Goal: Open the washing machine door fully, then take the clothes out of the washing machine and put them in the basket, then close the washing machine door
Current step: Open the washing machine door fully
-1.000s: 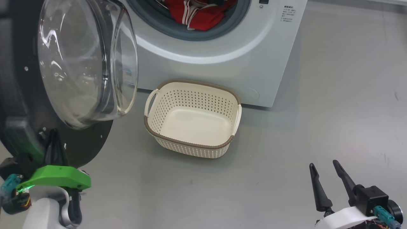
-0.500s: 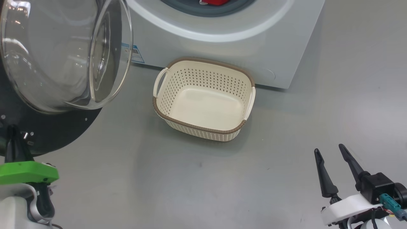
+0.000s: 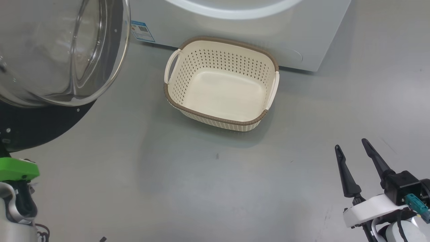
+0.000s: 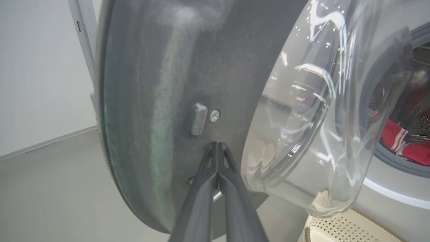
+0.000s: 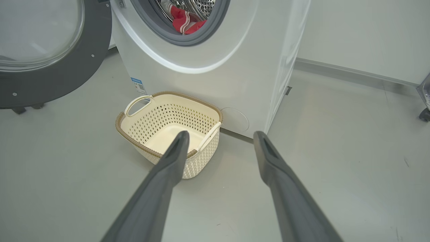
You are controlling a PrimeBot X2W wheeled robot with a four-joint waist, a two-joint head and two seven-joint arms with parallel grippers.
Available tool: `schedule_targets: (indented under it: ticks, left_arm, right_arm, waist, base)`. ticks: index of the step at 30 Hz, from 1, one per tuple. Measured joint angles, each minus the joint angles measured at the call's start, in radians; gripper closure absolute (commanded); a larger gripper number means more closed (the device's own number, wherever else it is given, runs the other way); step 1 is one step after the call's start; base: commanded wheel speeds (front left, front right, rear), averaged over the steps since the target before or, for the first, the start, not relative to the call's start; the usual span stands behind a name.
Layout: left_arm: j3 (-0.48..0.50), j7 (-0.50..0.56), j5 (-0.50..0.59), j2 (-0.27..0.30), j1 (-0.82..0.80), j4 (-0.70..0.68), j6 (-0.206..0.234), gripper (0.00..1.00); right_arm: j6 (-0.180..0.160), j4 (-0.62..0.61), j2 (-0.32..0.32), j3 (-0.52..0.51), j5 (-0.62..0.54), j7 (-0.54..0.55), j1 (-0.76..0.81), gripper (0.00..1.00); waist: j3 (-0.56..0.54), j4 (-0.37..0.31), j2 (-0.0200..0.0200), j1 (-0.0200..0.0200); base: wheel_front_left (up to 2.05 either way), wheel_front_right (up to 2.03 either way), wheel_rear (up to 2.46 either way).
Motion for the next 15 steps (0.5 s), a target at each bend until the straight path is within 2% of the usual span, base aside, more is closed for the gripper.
schedule_targets:
  ticks: [15]
  left_arm:
    - [0.032, -0.003, -0.007, 0.068, -0.084, 0.082, -0.017, 1.00]
  right_arm:
    - [0.000, -0.026, -0.024, -0.004, -0.007, 0.016, -0.035, 0.00]
  waist:
    - [0.093, 0.008, 0.0000, 0.0000]
  base:
    - [0.00, 0.00, 0.00]
